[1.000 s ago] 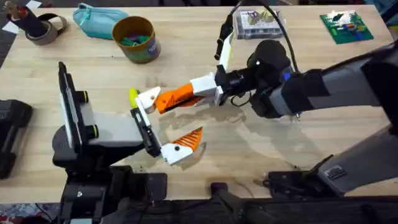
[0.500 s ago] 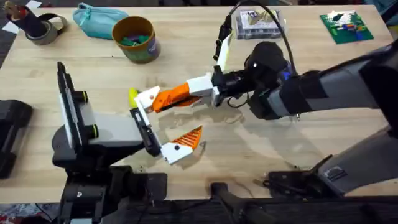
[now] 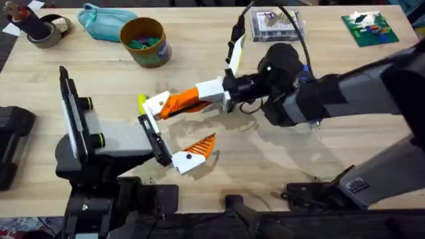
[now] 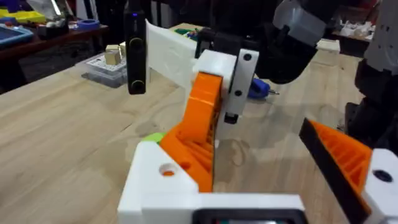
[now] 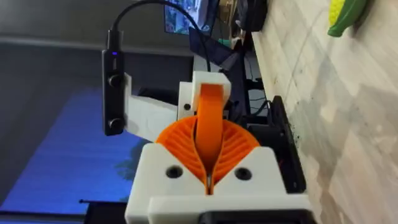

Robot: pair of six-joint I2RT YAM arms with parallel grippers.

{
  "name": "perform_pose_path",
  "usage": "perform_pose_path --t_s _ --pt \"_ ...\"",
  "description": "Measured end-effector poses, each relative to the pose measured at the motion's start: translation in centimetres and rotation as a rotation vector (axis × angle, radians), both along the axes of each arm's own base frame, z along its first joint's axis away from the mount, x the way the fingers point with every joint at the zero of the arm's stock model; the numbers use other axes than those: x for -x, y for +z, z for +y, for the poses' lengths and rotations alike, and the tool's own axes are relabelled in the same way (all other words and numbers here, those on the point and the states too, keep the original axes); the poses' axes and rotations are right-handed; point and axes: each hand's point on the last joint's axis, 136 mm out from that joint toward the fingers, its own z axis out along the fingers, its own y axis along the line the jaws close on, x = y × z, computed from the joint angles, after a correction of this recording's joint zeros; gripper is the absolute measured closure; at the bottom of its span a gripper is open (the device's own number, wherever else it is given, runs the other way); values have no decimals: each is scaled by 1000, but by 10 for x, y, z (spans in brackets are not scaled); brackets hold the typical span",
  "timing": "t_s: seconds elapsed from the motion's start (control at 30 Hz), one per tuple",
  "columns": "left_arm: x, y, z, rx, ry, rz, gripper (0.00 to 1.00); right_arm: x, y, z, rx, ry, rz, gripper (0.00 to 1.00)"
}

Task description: Pick up the gripper from the table and insert it into the empty holder that is missing its gripper. Then pick up a screw, insert it into the mounting hole, and use the screwdriver to tighten it. Finally, clean up the table by picking up the vegetable and placing it into the bucket.

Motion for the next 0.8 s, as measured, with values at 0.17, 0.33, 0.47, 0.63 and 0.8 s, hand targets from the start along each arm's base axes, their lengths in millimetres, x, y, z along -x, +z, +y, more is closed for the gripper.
perform_pose_path --t_s 0.17,0.33,0.47,0.63,0.8 --pt "-1 0 1 0 5 0 12 -5 -1 5 -2 9 -4 986" --pt "-1 0 1 -1 9 -1 12 -6 -1 6 -3 14 -7 985" --pt "-2 0 1 -1 11 -2 12 -6 0 7 -5 20 -9 987" --pt "-3 0 2 -5 18 -9 12 -6 2 11 -5 30 -11 986" --pt "-4 0 2 -5 23 -7 12 -7 0 15 11 39 4 986"
